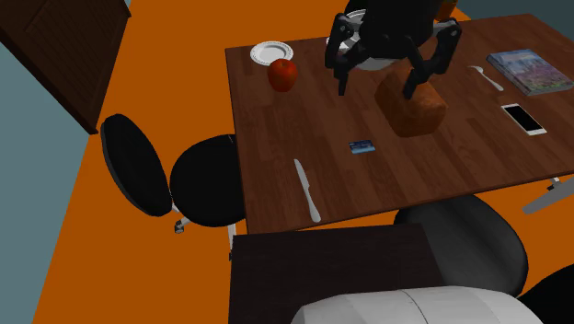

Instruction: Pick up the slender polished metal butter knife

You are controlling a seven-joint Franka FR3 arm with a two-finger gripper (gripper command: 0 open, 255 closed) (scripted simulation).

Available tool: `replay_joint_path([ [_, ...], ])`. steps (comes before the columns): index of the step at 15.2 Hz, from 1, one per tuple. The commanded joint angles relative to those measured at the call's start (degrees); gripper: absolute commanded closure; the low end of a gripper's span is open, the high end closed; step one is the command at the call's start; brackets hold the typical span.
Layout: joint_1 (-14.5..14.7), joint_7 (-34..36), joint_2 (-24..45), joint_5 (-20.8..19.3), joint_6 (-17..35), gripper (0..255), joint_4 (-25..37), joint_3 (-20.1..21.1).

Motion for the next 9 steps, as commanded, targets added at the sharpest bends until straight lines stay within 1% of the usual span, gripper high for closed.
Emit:
replay_joint_path([
  [1,0.0,0.0,0.0,0.0,0.0,0,0.0,0.0],
  [5,0.9,-1.6,1.9,-0.1,8.4,0,-6.3,-0.3],
  [9,1.7,-3.2,5.4,-0.2,17.4,0,-11.6,-0.5],
])
